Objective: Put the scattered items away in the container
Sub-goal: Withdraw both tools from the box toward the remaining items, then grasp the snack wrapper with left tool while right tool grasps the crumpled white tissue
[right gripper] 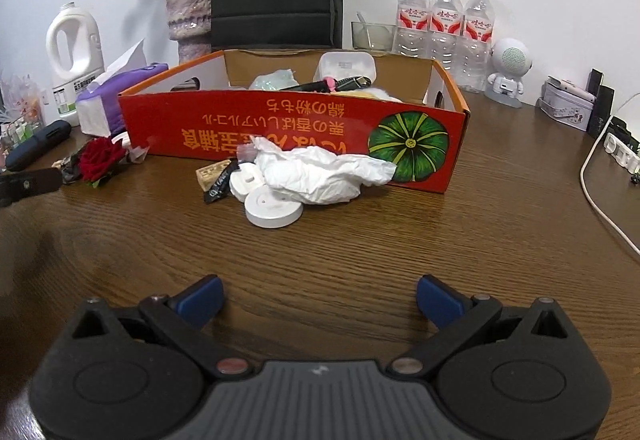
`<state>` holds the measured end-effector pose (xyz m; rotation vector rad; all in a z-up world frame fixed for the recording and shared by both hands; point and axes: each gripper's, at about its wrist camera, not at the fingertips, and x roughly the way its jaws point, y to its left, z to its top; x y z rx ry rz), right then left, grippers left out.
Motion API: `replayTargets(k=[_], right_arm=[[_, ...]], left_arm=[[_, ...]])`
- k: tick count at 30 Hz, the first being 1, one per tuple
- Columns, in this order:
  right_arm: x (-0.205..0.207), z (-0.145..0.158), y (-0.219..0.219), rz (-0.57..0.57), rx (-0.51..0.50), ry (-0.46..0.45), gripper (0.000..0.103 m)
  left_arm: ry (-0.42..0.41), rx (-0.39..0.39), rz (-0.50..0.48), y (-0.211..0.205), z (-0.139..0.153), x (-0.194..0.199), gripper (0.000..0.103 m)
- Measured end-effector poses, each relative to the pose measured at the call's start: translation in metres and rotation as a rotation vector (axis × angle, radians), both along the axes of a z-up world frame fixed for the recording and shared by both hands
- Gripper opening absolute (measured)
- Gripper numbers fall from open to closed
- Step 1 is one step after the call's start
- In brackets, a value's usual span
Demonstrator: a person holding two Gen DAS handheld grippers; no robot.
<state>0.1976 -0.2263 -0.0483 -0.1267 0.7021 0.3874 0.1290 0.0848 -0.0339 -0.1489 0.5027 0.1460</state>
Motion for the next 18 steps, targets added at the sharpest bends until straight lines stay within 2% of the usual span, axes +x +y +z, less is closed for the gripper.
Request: replayTargets(k=[8, 16, 18], right_arm=[[0.01, 0.005, 0.005, -0.034, 0.044, -0.017, 0.103], [0.043, 0.022, 0.023, -0.084, 0.0, -0.069, 0.103], [0.049, 0.021, 0.025, -0.1, 0.002, -0.059, 0.103]], left_arm=[[0.051, 0.018, 0.002, 0.035, -0.001, 0.01, 0.099], [0.076, 0.033, -0.024, 0.047, 0.004, 0.031, 0.098], [0.091, 0.044, -0.025, 0.05, 0.004, 0.038, 0.091]])
